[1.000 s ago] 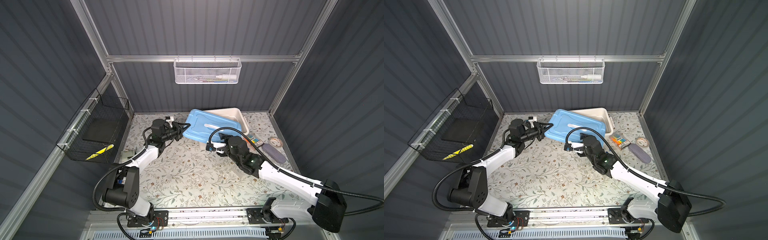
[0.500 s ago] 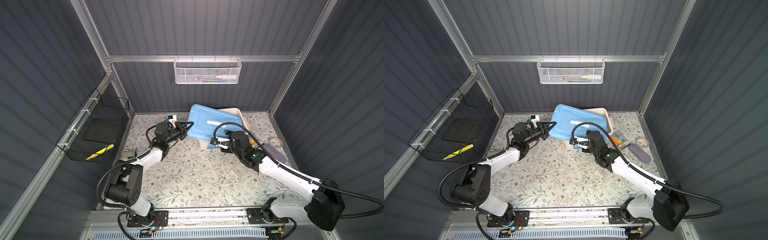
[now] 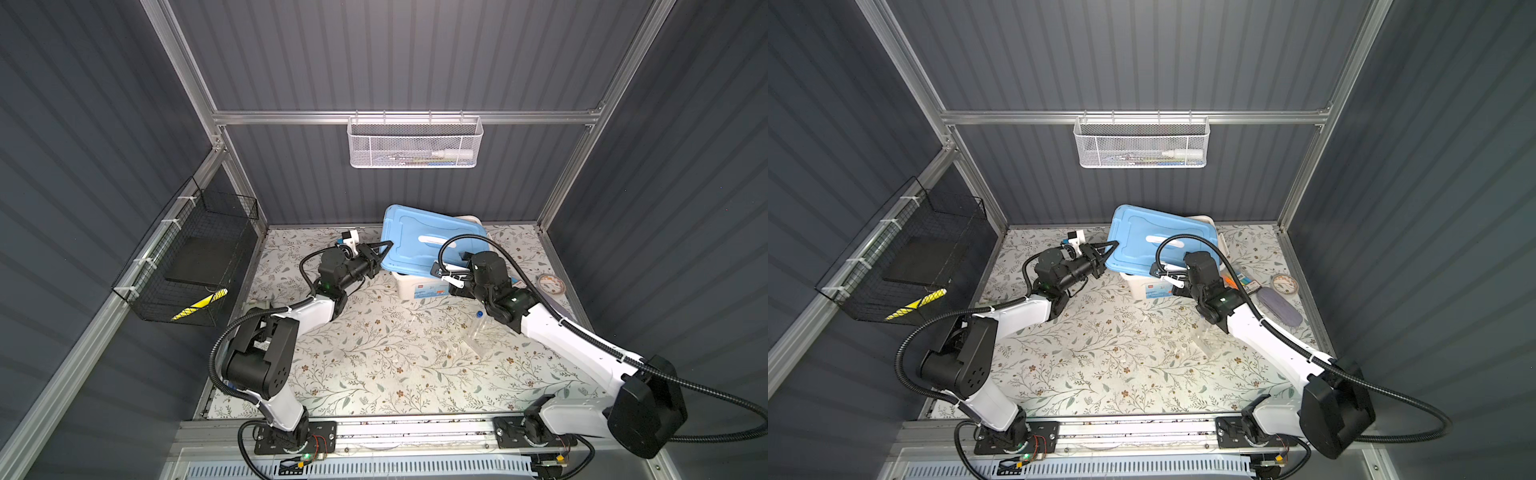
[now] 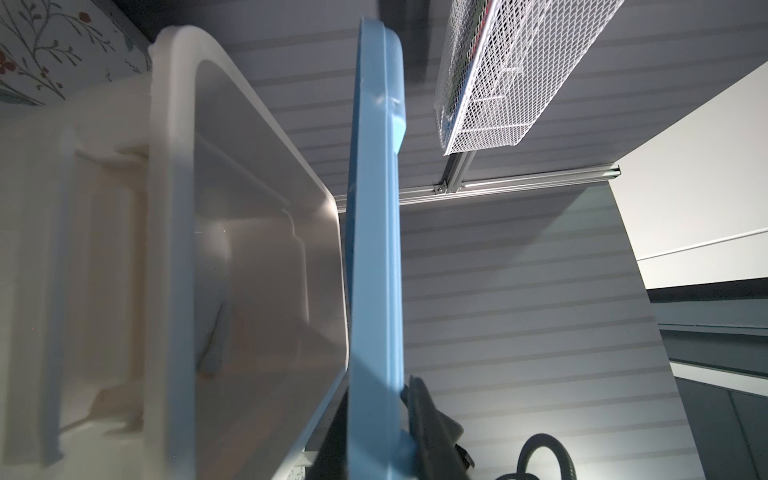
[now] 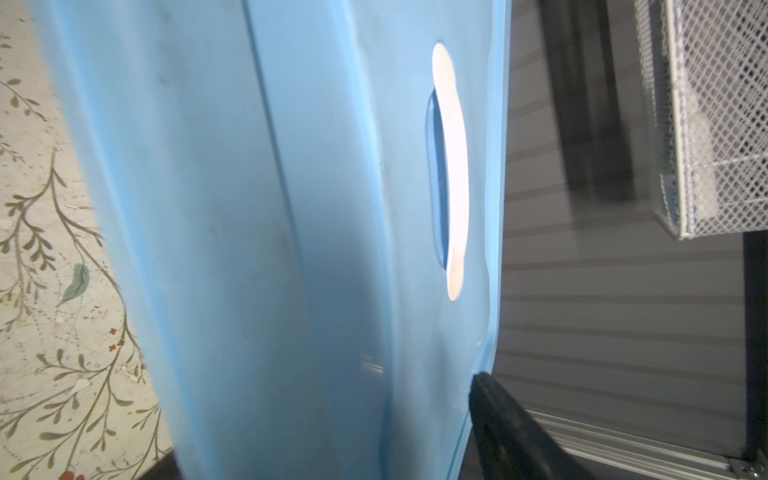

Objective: Organize the chemistry lab equipment

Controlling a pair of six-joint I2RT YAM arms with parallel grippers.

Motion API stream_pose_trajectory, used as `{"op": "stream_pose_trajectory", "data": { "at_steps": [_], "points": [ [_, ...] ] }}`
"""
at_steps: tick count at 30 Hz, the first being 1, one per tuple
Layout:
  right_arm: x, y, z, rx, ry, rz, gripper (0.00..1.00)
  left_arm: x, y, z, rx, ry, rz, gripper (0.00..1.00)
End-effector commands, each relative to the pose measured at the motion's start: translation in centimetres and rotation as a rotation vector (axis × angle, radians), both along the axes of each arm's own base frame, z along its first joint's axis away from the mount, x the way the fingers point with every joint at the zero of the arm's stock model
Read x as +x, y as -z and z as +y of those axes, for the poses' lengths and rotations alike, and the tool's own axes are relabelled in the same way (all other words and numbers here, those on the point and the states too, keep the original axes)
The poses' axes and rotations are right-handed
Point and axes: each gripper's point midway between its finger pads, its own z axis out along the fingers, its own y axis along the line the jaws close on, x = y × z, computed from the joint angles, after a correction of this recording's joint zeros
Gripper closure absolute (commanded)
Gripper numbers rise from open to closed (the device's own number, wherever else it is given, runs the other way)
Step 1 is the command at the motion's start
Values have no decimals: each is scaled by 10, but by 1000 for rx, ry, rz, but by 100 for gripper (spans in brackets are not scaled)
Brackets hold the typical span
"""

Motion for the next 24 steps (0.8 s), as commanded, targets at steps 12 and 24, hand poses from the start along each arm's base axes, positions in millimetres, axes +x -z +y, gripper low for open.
{"op": "stream_pose_trajectory", "data": {
  "at_steps": [12,24],
  "points": [
    [27,-16,-18,99,93,14,20,21,8,-8,36,-137,-70,91],
    [29,-8,-34,123,134,51,19,26,21,-23,3,-183,-42,92]
  ]
}}
